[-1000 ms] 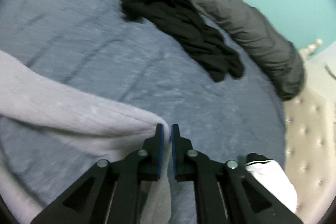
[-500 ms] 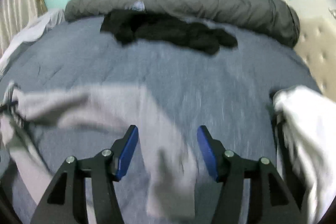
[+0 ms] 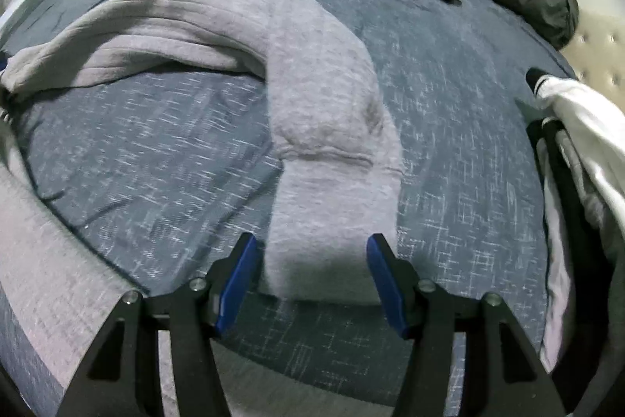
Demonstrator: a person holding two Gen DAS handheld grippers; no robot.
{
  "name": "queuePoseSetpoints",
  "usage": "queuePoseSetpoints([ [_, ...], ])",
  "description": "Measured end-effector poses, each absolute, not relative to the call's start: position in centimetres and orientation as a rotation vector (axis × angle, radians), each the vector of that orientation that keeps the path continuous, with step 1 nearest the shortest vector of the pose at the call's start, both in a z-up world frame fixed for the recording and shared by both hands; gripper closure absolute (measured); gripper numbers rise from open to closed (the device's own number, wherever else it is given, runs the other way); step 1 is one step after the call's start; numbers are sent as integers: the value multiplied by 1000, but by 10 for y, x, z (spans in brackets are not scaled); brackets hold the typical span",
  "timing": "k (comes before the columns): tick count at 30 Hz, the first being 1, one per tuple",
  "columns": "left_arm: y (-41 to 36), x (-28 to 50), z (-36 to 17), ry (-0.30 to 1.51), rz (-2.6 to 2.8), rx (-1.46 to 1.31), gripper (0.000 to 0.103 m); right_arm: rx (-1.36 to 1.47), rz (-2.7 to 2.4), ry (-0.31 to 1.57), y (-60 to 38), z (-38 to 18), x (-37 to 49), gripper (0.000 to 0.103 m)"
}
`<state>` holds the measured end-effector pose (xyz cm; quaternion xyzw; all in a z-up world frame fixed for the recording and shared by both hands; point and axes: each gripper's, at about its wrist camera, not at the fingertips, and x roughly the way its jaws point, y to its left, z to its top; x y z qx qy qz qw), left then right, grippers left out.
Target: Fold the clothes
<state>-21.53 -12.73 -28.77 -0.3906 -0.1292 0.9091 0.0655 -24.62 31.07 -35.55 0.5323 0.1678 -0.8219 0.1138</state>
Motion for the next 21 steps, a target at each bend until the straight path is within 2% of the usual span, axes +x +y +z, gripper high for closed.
queuePoseSetpoints([
  [2,-128,-215,-287,-391,2746,-1174,47,1577,-2405,490,312,-357,-248,74],
  [3,-128,-215,-287,-393,2747,-1171,47,1574,-2406,487,313,-356,-248,78],
  [5,-129,-215,-286,-395,2749,-1170,47,1550,-2422,480,315,-350,-248,93],
  [10,-128,-214,-287,-390,2751,-1175,47,1451,-2544,463,327,-313,-264,94],
  [15,-126,-217,-289,-388,2749,-1181,47,1409,-2644,360,350,-267,-300,94],
  [21,-119,-218,-289,-369,2744,-1183,47,1458,-2758,199,396,-245,-336,94],
])
